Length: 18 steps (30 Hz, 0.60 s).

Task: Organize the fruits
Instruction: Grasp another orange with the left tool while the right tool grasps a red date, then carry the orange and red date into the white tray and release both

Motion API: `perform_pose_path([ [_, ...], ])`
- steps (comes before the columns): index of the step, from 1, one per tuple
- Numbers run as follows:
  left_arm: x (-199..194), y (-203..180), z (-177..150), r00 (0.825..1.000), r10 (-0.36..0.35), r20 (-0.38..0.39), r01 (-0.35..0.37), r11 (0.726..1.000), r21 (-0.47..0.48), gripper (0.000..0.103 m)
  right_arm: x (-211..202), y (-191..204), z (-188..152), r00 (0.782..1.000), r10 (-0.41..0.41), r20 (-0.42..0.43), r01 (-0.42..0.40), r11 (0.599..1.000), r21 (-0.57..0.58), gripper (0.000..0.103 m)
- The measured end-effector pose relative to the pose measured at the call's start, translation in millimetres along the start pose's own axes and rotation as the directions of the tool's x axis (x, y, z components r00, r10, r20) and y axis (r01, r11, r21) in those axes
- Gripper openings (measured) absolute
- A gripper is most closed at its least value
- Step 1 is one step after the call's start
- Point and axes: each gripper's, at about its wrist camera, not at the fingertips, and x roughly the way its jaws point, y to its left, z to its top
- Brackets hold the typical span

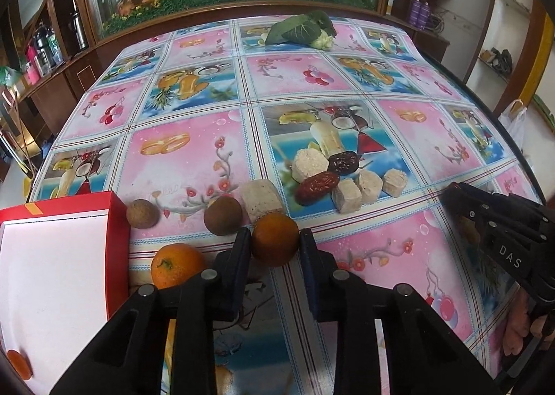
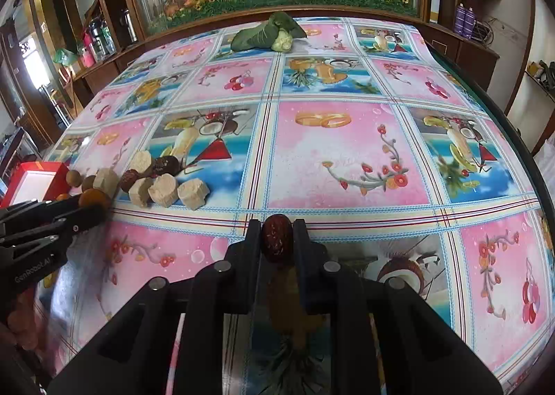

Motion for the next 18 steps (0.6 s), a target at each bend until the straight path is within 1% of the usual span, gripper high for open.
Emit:
perform_pose_path([
  [8, -6.2, 1.9, -3.1, 1.0, -0.005, 0.016, 0.005, 1.0, -0.024, 0.027, -13.5, -1.0, 2.0, 0.997, 0.013, 0.071, -0.014, 1.0, 0.008, 0.02],
  [13, -34.2, 5.4, -14.4, 0.998, -0.021, 0.062, 0.023, 0.999, -0.038, 0.027, -18.7, -5.0, 3.3, 0.994, -0.009, 0.11, 0.007, 1.0, 0.018, 0.02],
  [18, -71.5, 16.7, -30.6, 0.991, -0.006, 0.134, 0.013, 0.998, -0.055, 0.027, -21.5, -16.4, 5.0, 0.99, -0.049, 0.133, 0.04, 0.997, 0.066, 0.02],
])
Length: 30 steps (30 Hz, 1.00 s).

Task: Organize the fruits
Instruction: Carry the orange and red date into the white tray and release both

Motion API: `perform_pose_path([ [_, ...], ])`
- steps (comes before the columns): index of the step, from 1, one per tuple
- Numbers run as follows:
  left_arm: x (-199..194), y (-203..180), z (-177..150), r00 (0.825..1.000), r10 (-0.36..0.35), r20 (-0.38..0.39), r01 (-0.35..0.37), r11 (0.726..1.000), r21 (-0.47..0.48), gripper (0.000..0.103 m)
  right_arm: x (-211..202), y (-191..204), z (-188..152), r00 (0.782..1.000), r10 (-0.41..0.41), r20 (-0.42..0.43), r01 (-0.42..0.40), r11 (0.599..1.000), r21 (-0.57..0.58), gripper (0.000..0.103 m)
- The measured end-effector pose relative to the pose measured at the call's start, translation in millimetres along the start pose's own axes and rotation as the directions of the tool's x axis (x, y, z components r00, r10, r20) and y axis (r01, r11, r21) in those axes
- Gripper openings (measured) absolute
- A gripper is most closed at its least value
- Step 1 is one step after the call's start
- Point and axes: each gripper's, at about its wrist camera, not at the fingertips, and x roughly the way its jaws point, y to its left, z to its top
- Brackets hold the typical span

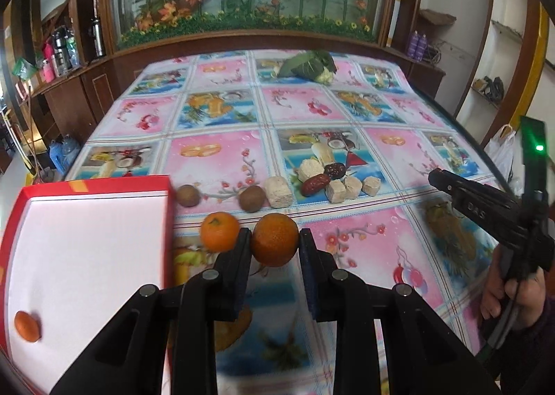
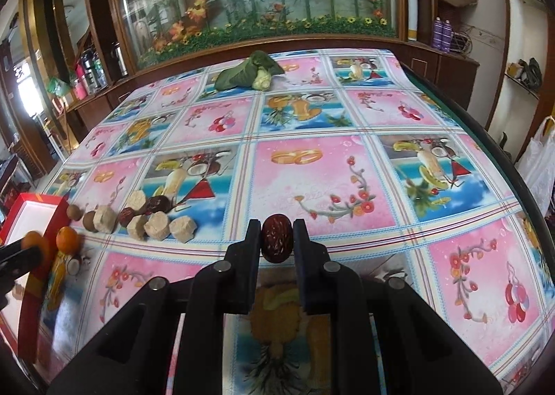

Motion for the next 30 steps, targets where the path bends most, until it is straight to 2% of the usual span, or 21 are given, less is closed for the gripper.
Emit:
perform_pose_path([
  [5, -31.3, 31.4, -11.1, 0.997, 0.053, 0.049, -0.051, 0.997, -0.051, 0.027, -1.9, -1.1, -0.2, 0.999, -0.032, 0.018, 0.032, 0.999, 0.01, 0.02],
  [7, -39.8, 46.7, -15.6, 0.994, 0.086, 0.061, -0.081, 0.994, -0.076, 0.027, -5.1, 4.5, -1.2, 1.0, -0.022, 0.022, 0.022, 1.0, 0.012, 0.02],
  [10, -49.1, 70.3, -22.4, 0.988, 0.139, 0.066, -0.13, 0.985, -0.118, 0.027, -12.4, 23.3, -4.5, 0.999, 0.033, 0.034, -0.034, 0.999, 0.017, 0.02],
  [14, -57.9, 91.8, -30.8, 0.983, 0.175, 0.064, -0.164, 0.975, -0.148, 0.027, -19.5, 74.1, -13.4, 0.99, 0.139, 0.028, -0.139, 0.99, -0.027, 0.02],
  [19, -71.4, 117.4, -43.3, 0.97, 0.23, 0.075, -0.213, 0.96, -0.183, 0.027, -32.9, 154.5, -28.0, 0.957, 0.289, -0.009, -0.287, 0.949, -0.129, 0.02],
  [23, -77.0, 139.5, -55.3, 0.961, 0.271, 0.062, -0.252, 0.944, -0.213, 0.027, -43.1, 215.0, -39.5, 0.919, 0.388, -0.076, -0.395, 0.894, -0.211, 0.02],
  [26, -79.2, 153.5, -65.2, 0.959, 0.28, 0.047, -0.262, 0.936, -0.236, 0.027, -46.9, 249.8, -48.0, 0.898, 0.423, -0.12, -0.439, 0.859, -0.264, 0.021],
  [30, -82.1, 167.7, -76.7, 0.955, 0.295, 0.03, -0.278, 0.926, -0.256, 0.027, -46.4, 279.2, -55.3, 0.881, 0.443, -0.164, -0.472, 0.832, -0.291, 0.021],
])
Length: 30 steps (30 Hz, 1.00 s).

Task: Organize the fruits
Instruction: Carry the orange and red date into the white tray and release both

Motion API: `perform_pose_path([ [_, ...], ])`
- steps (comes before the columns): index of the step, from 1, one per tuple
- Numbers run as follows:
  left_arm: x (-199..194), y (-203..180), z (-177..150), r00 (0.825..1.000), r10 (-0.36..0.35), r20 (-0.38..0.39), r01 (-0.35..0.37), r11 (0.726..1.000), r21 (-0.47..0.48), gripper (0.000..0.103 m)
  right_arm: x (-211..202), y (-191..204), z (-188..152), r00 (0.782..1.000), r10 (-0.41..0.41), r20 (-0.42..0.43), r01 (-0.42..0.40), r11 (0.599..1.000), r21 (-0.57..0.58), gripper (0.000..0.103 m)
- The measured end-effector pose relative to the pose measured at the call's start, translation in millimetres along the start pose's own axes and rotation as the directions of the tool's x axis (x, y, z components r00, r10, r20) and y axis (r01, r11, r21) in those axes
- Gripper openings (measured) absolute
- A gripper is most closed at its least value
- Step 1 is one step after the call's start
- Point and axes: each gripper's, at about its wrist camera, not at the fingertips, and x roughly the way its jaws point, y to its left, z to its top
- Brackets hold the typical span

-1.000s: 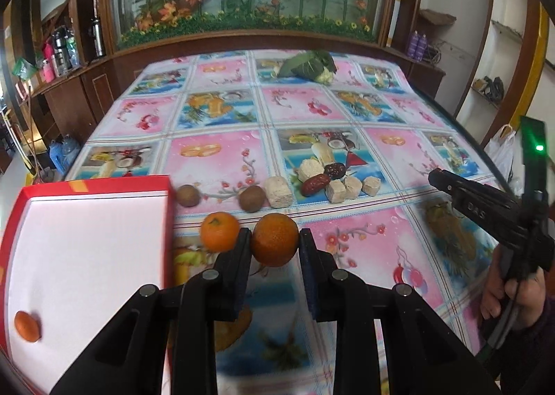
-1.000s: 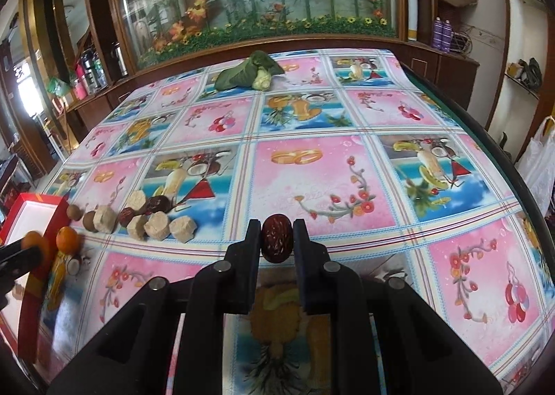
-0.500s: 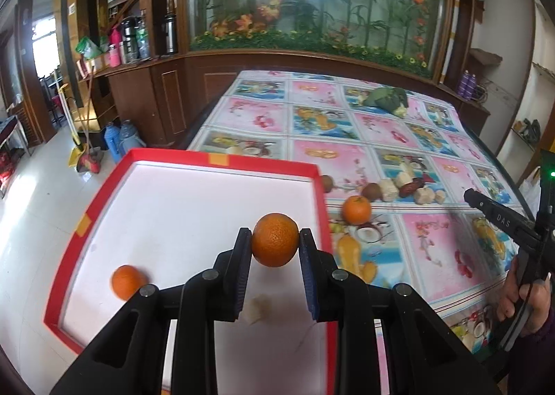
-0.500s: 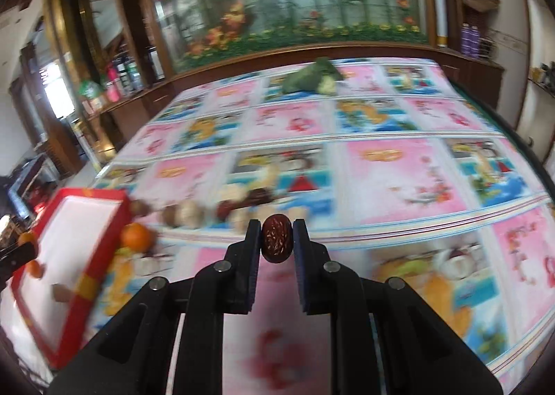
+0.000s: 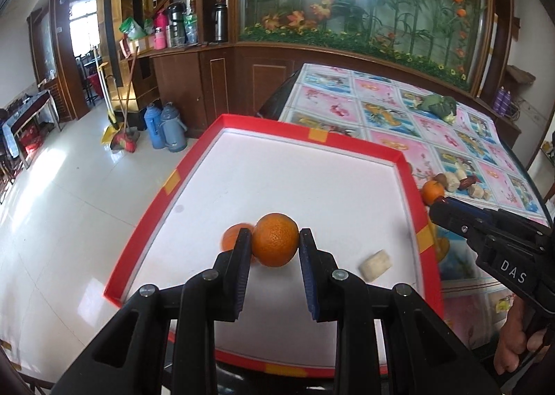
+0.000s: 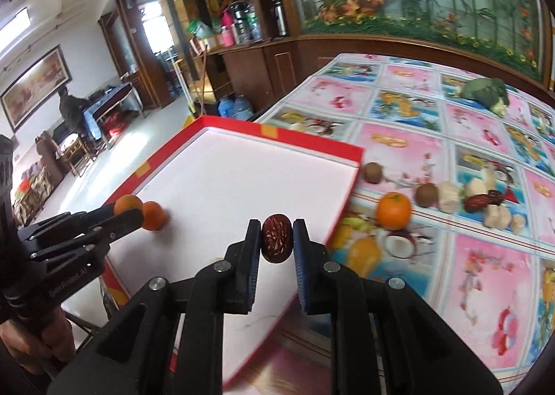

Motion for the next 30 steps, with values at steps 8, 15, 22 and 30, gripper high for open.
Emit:
perform_pose_path([
  [8, 7.1, 27.9, -4.1, 0.999, 0.045, -0.02, -0.046, 0.998, -0.04, 0.027, 15.6, 49.3, -12.0, 0.992, 0.102, -0.073, -0.107, 0.992, -0.06, 0.021],
  [15, 14.6, 36.0, -8.8, 0.997, 0.065, -0.045, -0.066, 0.997, -0.041, 0.027, 32.2, 69.8, -29.2, 0.979, 0.141, -0.147, -0.154, 0.984, -0.085, 0.021],
  [22, 17.9, 36.4, -9.5, 0.995, 0.078, -0.056, -0.08, 0.996, -0.046, 0.028, 44.5, 66.2, -31.2, 0.974, 0.128, -0.188, -0.144, 0.987, -0.073, 0.021],
  [30, 10.9, 32.9, -6.2, 0.981, 0.191, -0.025, -0.192, 0.981, -0.033, 0.066, 30.7, 52.9, -26.6, 0.973, 0.164, -0.16, -0.174, 0.983, -0.052, 0.048],
])
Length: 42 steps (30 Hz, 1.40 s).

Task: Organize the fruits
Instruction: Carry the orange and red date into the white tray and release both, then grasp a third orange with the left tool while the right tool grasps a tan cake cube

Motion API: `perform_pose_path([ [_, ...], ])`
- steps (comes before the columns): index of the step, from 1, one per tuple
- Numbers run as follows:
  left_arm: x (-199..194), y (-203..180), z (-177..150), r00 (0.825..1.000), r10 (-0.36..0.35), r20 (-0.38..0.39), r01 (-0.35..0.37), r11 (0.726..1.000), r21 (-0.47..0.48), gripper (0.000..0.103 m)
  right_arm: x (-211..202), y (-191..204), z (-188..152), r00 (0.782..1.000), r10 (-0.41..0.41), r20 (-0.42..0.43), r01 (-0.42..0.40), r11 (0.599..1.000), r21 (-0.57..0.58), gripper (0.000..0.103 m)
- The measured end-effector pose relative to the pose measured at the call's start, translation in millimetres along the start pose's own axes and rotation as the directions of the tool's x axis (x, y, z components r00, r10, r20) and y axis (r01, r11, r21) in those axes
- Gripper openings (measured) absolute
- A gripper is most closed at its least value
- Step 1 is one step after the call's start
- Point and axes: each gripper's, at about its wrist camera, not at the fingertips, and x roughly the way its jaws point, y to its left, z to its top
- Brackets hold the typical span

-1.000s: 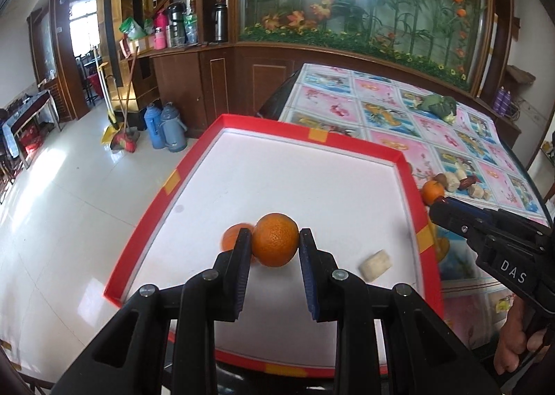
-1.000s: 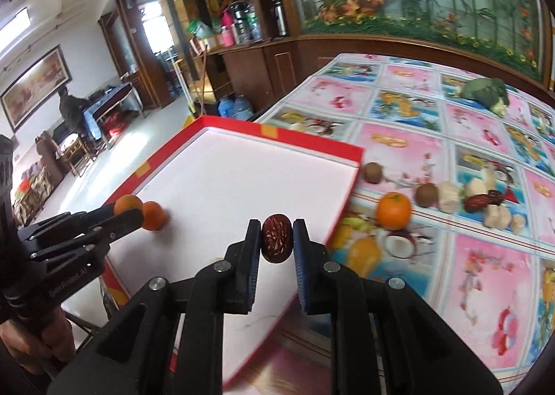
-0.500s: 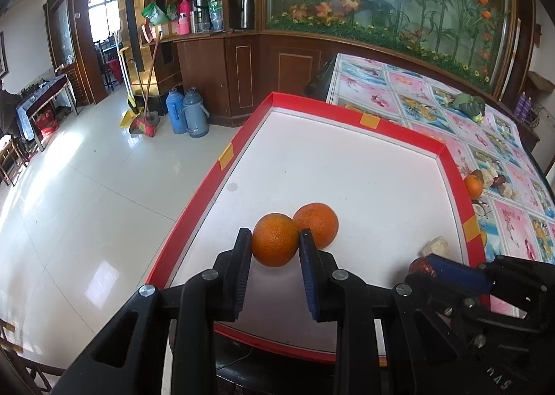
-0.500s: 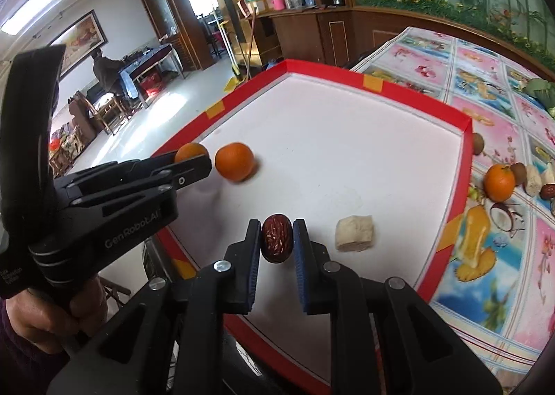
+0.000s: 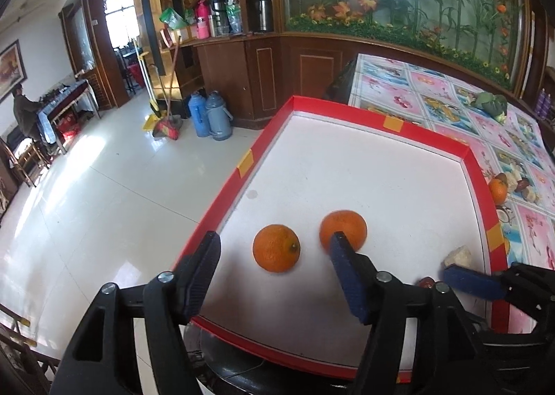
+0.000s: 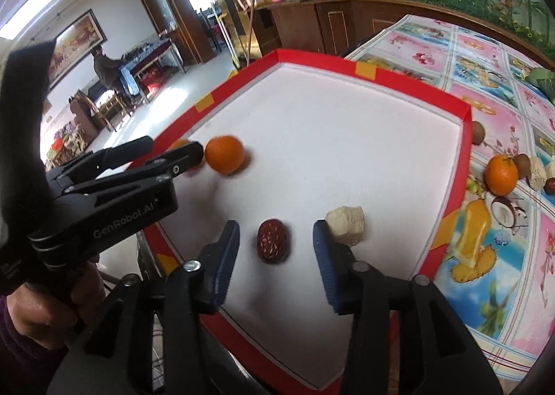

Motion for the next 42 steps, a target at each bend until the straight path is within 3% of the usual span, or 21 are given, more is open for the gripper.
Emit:
perform_pose_path([
  [11, -10.3, -15.2, 7.3, 0.998, 0.059, 0.037, -0.06, 0.998, 0.034, 0.073, -43.3, -58.5, -3.0, 0.992, -0.066, 0.108, 0.051, 0.989, 0.139, 0.048],
  [15, -14.9, -21.8, 9.8, 0.997, 0.062, 0.05, -0.064, 0.997, 0.04, 0.074, -58.9, -84.6, -9.9, 0.975, -0.189, 0.119, 0.164, 0.967, 0.195, 0.048],
  [21, -24.2, -33.2, 14.9, 0.993, 0.076, 0.093, -0.08, 0.996, 0.047, 0.076, -57.7, -109.6, -14.8, 0.945, -0.321, 0.061, 0.301, 0.928, 0.222, 0.048],
  [26, -31.0, -42.6, 17.1, 0.991, 0.067, 0.116, -0.076, 0.994, 0.073, 0.078, -34.4, -93.5, -13.8, 0.952, -0.303, 0.027, 0.296, 0.943, 0.154, 0.048],
  [28, -31.9, -42.1, 17.5, 0.99, 0.071, 0.118, -0.08, 0.994, 0.074, 0.078, -28.1, -82.2, -11.3, 0.944, -0.33, 0.022, 0.325, 0.938, 0.124, 0.047],
  [32, -30.8, -39.0, 18.1, 0.99, 0.082, 0.114, -0.089, 0.994, 0.061, 0.078, -20.9, -79.2, -5.0, 0.963, -0.27, 0.024, 0.264, 0.955, 0.138, 0.047],
  [35, -28.6, -41.1, 17.8, 0.991, 0.086, 0.107, -0.093, 0.993, 0.067, 0.078, -16.5, -78.9, 0.1, 0.965, -0.263, 0.018, 0.258, 0.956, 0.141, 0.047],
  [39, -29.1, -47.7, 20.3, 0.991, 0.08, 0.104, -0.089, 0.993, 0.081, 0.078, -35.7, -86.5, 4.5, 0.961, -0.263, 0.086, 0.251, 0.959, 0.132, 0.047],
  [42, -34.4, -58.5, 25.4, 0.994, 0.039, 0.106, -0.05, 0.994, 0.097, 0.078, -62.6, -113.8, 8.0, 0.948, -0.285, 0.141, 0.262, 0.951, 0.164, 0.047],
])
